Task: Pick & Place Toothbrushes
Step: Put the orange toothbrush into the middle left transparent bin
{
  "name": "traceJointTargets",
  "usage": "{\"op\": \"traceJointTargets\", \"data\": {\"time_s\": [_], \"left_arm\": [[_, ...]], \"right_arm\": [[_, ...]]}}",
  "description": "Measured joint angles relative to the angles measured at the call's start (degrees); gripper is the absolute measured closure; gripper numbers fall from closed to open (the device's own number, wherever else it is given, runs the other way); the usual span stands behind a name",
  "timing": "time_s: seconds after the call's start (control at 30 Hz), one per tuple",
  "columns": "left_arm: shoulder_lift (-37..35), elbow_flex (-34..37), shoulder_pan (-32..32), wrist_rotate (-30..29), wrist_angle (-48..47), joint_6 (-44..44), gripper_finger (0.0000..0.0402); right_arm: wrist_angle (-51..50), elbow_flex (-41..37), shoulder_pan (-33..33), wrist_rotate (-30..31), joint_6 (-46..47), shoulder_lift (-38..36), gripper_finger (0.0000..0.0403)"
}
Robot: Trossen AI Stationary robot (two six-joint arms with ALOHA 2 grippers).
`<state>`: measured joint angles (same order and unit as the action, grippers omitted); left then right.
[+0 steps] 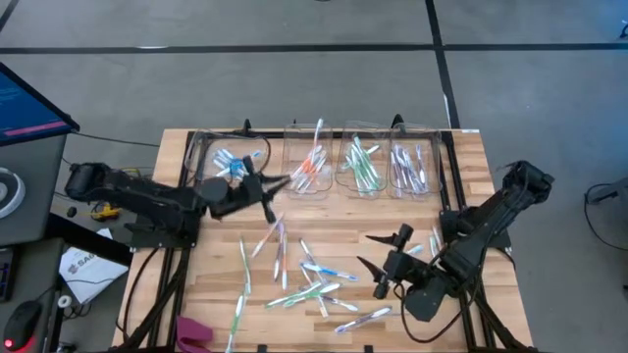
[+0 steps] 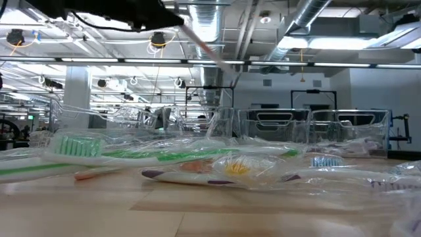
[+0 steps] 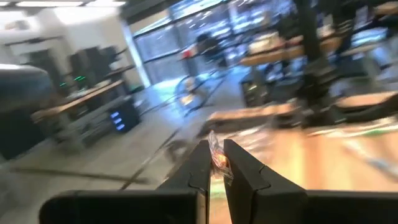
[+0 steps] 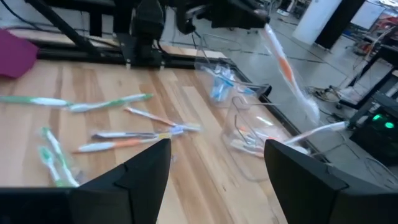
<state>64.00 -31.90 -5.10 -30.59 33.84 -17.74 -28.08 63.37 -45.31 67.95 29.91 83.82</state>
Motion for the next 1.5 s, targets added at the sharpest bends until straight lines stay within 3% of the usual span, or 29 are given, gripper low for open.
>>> {"op": "traceJointTargets", "data": {"time_s": [0.13, 0.37, 0.57, 0.77, 1.2, 1.5], "left_arm": [[1.58, 0.00, 5.21, 0.07, -1.23, -0.02, 0.0387], [10.69, 0.04, 13.51, 0.14, 2.60, 0.33, 0.0387], [15.67, 0.04, 16.68, 1.08, 7.23, -5.77, 0.0381], [18.35, 0.04, 19.56, 3.95, 7.30, -4.04, 0.0377], [19.90, 0.04, 20.22, 5.04, 7.41, -3.87, 0.0322], [19.90, 0.04, 19.98, 5.01, 4.18, 1.73, 0.0281]], "right_arm": [[-0.18, 0.00, 1.68, -0.50, 0.20, -0.17, 0.0149], [-0.21, 0.00, 2.15, -1.22, 0.79, -0.10, 0.0149], [-0.23, 0.00, 2.22, -1.55, 0.77, -0.10, 0.0149], [-0.22, 0.00, 2.20, -1.93, 0.84, -0.10, 0.0149], [-0.87, 0.00, 2.20, -2.10, 1.55, -0.10, 0.0149], [-0.87, -0.02, 2.18, -3.61, 1.68, -0.10, 0.0149]]}}
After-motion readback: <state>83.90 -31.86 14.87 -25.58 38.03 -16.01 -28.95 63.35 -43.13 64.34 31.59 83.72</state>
